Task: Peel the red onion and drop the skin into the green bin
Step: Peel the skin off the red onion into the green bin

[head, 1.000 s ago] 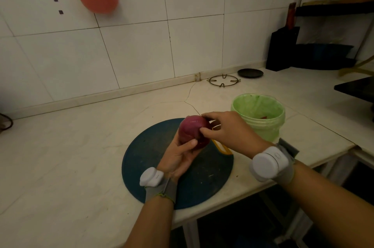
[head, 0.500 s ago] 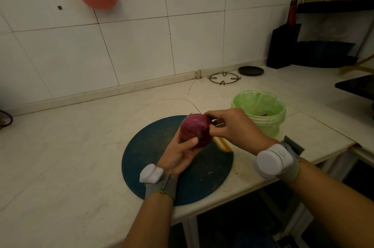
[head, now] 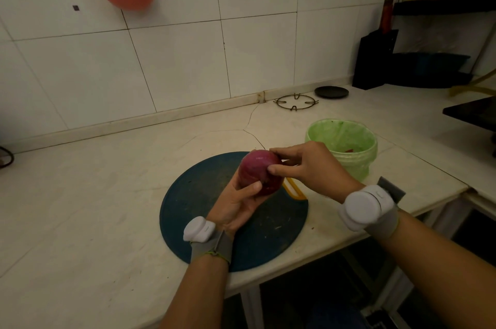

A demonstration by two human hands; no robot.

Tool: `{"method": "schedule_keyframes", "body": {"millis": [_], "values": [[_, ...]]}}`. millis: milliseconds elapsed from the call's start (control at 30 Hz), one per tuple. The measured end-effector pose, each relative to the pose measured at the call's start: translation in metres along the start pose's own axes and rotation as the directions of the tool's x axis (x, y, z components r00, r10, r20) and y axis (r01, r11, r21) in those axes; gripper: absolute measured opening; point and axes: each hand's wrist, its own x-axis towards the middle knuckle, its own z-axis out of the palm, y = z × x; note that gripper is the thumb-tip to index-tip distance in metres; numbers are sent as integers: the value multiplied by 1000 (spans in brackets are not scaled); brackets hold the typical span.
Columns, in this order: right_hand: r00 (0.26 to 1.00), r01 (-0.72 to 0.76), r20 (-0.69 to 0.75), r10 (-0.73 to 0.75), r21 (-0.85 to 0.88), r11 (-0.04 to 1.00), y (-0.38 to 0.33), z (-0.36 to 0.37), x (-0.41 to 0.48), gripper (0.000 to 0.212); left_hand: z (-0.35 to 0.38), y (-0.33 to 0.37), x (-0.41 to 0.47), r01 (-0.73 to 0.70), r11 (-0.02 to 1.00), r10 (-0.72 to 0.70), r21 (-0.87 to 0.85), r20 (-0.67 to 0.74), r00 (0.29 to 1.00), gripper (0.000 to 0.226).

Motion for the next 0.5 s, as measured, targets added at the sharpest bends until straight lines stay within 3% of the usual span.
{"method": "schedule_keyframes", "body": {"millis": [300,500], "values": [[999,25,-45,-25,6,1000,5,-3,1,34,-2,0,0,19,998,-19,-53,12,1000,87],[1000,28,7,-28,-42,999,-1,-1,2,44,-2,-1,0,4,999,-3,-37,7,1000,89]]}}
